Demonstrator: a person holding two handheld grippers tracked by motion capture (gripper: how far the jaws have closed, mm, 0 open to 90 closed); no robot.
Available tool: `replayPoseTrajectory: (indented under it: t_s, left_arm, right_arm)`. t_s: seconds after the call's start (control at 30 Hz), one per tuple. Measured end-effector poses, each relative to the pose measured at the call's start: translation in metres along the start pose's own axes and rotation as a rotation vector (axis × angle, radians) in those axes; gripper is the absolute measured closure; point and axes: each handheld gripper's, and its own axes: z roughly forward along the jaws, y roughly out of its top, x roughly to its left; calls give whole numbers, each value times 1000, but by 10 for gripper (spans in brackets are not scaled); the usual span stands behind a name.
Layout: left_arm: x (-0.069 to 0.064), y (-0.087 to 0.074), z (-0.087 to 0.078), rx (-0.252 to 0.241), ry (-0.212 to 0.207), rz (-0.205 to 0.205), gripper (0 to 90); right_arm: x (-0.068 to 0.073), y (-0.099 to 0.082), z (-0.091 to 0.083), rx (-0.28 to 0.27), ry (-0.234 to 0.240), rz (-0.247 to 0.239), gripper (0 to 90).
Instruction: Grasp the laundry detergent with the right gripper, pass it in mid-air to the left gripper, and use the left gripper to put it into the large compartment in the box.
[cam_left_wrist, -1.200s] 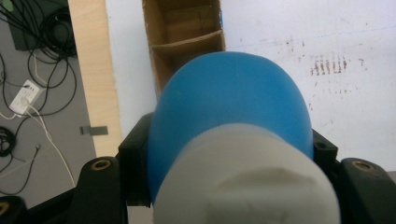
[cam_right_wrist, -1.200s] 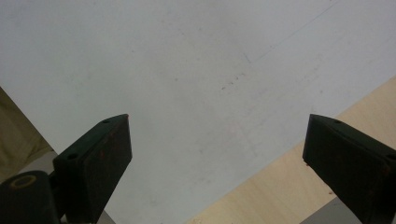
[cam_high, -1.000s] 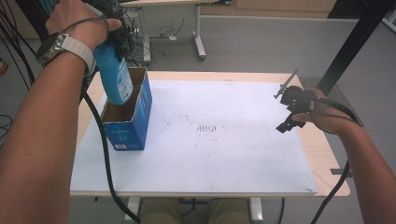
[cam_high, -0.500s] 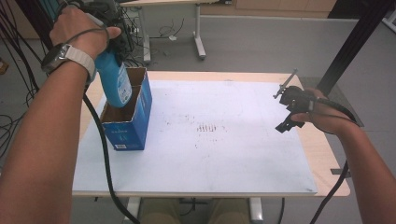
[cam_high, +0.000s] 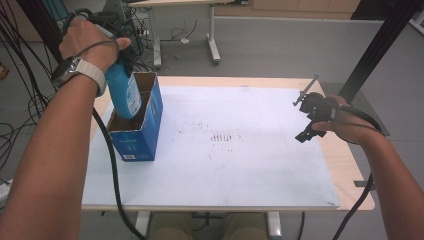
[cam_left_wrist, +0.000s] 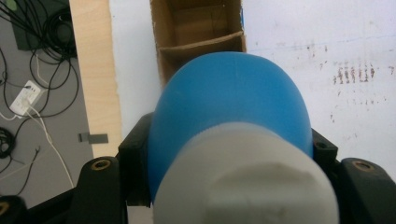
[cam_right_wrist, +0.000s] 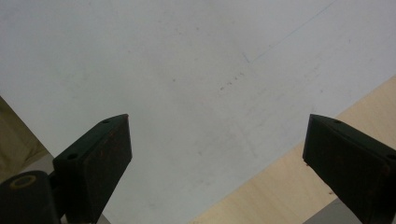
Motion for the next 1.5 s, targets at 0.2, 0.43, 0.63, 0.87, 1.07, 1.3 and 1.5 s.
replayPoseTrajectory:
  t_s: [0.2,0.43,0.63,0.87,1.07,1.3,1.5]
  left_arm:
    - [1,0,8,-5,0,1,376]
    - [1,-1,17,-8,9,5,376]
    - [2,-1,26,-13,6,11,376]
    - [3,-3,36,-17,5,11,376]
    - [3,-3,46,-17,7,8,375]
    - [3,-4,58,-19,2,11,375]
    - [2,-4,64,-31,16,23,375]
  right_arm:
    - [-1,-1,3,1,0,2,79]
    - [-1,0,3,0,-3,1,79]
    - [-1,0,5,2,-1,5,79]
    - [-1,-1,7,6,0,10,79]
    - [-1,-1,8,7,2,9,79]
    - [-1,-2,10,10,5,17,79]
    - [-2,-3,11,9,8,21,79]
